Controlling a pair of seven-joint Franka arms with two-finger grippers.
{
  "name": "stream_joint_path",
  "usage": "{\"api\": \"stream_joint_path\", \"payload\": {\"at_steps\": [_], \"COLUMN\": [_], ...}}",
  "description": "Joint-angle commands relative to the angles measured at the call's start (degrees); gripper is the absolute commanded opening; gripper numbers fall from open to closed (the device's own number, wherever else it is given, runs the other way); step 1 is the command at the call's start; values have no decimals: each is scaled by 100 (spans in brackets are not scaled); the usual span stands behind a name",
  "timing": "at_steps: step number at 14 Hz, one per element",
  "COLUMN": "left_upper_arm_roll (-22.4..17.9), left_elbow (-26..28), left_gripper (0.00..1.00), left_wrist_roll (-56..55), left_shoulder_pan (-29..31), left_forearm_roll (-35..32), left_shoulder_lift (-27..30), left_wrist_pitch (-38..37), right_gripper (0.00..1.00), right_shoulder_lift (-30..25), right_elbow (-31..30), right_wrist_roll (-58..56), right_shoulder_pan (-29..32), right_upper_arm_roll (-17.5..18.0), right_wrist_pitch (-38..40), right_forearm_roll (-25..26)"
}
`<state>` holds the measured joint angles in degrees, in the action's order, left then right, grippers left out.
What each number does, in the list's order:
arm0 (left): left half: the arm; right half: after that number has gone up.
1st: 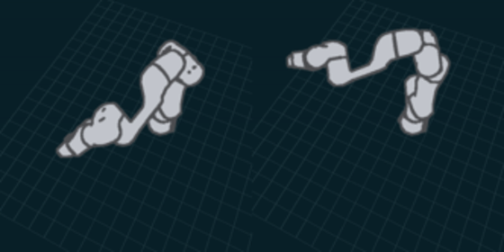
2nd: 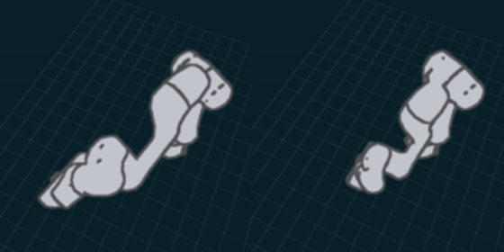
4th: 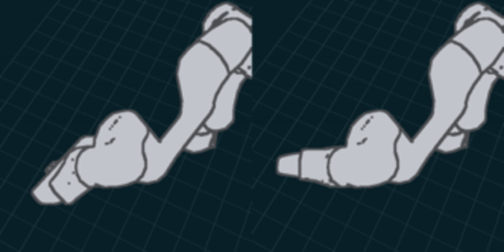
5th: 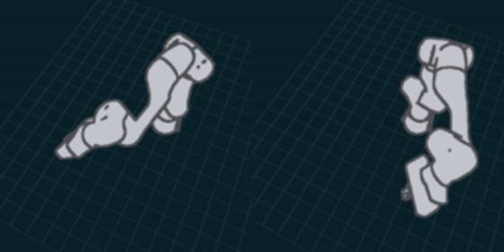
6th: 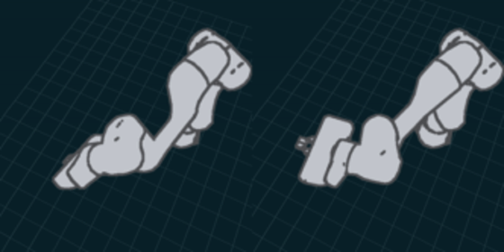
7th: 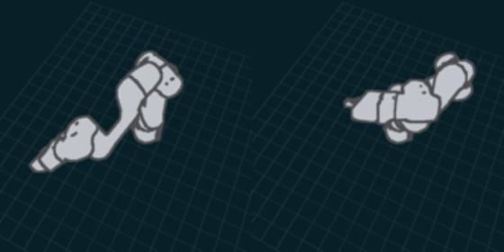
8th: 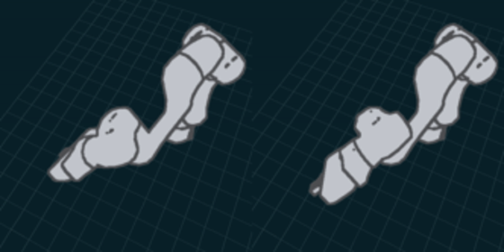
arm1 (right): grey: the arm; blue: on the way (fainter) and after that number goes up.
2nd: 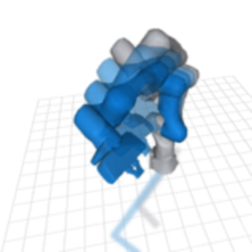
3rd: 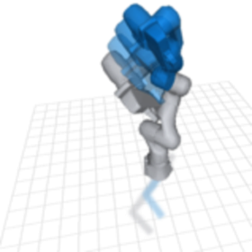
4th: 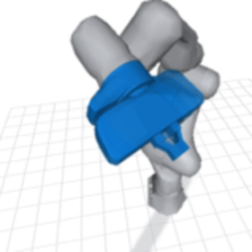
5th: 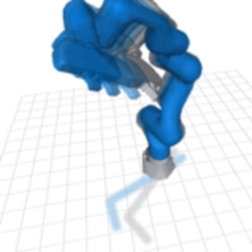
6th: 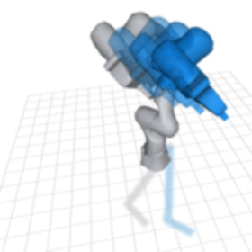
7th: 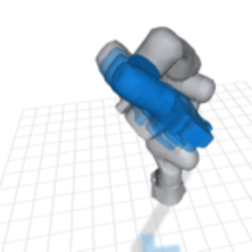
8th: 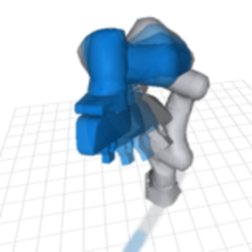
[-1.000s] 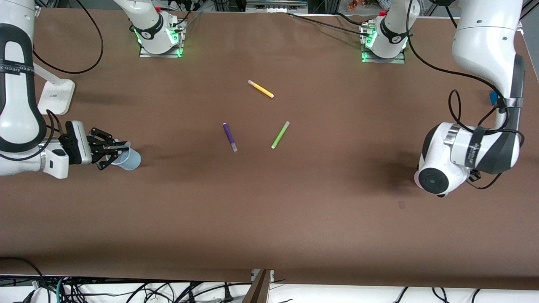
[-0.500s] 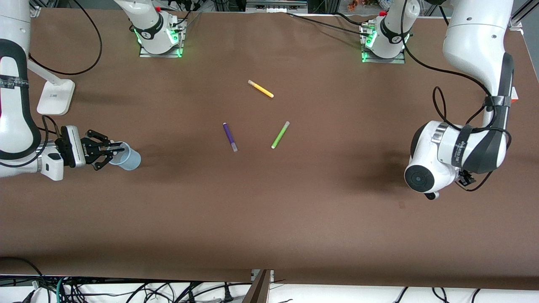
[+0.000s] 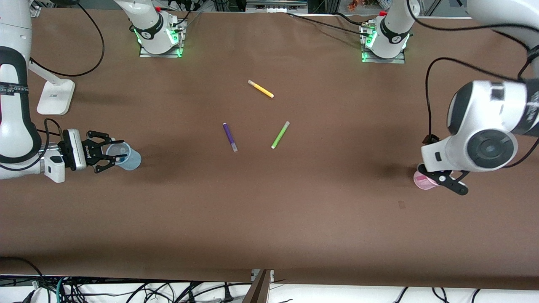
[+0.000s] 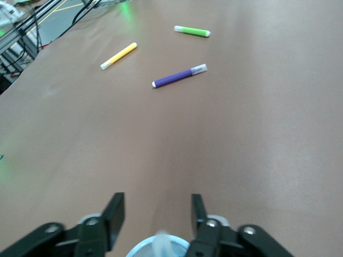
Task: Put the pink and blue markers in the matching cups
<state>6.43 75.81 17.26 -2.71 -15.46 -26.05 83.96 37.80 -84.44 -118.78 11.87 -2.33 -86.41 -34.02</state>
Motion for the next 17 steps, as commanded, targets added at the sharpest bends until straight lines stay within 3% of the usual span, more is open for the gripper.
{"api": "stream_joint_path", "payload": {"at_steps": [1, 6, 10, 17], "left_upper_arm_roll": [16, 34, 43, 139], "left_elbow": [127, 636, 1724, 2122], "left_gripper": [100, 100, 100, 100], "left_wrist_roll": [-897, -1164, -1663, -1630], "left_shoulder_pan": [42, 314, 315, 420], "left_forearm_roll": [614, 1536, 1546, 1616], "left_shoulder_lift": [530, 1592, 2445, 2754], "left_wrist_pitch": [-11, 103, 971, 1280], "right_gripper": [100, 100, 100, 100], "right_shoulder_lift": [-193, -282, -290, -1141], "right_elbow": [77, 656, 1289, 1449], "right_wrist_roll": [800, 3198, 4975, 8461], "right_shoulder_pan": [96, 96, 44, -773], "right_upper_arm_roll": [66, -22, -66, 4], "right_wrist_pitch": [203, 633, 818, 959], "right_forearm_roll": [-114, 61, 649, 2477]}}
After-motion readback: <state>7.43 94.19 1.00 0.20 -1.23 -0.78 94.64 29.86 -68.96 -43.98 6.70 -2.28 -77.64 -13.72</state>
